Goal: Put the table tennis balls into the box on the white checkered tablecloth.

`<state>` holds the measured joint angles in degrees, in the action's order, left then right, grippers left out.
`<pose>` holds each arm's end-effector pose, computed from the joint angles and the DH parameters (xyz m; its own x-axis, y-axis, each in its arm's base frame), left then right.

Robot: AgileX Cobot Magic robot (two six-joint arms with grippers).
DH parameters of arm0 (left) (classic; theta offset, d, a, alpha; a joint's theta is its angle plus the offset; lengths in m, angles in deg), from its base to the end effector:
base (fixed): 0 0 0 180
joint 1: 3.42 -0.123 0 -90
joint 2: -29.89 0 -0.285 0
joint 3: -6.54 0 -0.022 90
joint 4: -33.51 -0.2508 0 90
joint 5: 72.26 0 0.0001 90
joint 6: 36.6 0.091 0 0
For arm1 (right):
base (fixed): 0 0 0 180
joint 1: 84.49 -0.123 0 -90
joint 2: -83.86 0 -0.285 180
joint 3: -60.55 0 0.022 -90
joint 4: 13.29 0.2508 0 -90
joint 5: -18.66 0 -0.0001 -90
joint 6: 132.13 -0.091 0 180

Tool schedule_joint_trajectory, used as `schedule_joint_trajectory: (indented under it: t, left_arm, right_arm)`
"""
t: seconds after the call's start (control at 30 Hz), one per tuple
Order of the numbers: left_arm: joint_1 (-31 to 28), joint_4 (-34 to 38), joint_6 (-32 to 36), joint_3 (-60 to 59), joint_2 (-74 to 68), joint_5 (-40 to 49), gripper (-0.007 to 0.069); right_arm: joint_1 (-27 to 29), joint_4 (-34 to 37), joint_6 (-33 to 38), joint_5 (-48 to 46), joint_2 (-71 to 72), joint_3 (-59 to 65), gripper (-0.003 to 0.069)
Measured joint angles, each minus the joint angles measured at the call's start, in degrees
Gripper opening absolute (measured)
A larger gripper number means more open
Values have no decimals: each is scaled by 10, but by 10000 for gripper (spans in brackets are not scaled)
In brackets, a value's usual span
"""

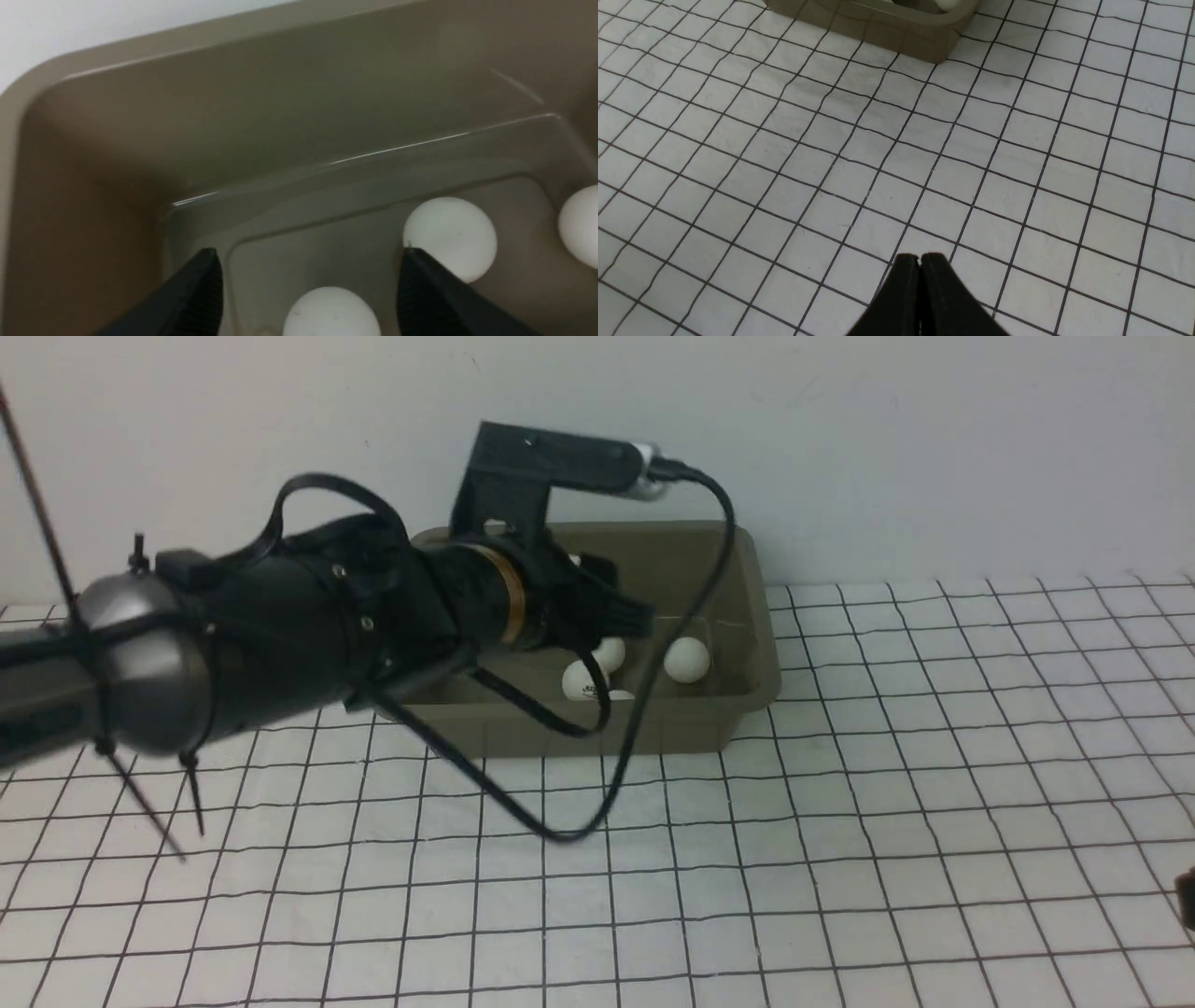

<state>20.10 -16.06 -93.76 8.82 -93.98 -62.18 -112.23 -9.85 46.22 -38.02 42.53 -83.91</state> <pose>0.4219 -0.1703 0.1912 -0.6029 0.1114 -0.7900 0.2174 0.9757 -0.0283 0.0785 0.0464 0.3270 -0.6388 -0.2663 -0.7218 -0.4585 0.8852 0.0793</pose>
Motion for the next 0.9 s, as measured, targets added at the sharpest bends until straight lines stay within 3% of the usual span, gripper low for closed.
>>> schedule_joint_trajectory:
  t: [0.23,0.37,0.53,0.63,0.9]
  left_arm:
    - [0,-3,0,1,15,39,467]
    - [0,-3,0,1,50,85,418]
    - [0,-30,0,-32,145,106,192]
    - [0,-83,-5,-84,224,88,48]
    - [0,-211,-74,-232,356,23,-4]
  right_arm:
    - [0,-3,0,-1,0,0,-16]
    - [0,-30,0,15,2,0,-16]
    - [0,-99,-6,68,28,2,-16]
    - [0,-136,-18,87,46,7,-16]
    - [0,-269,-103,130,122,87,-16]
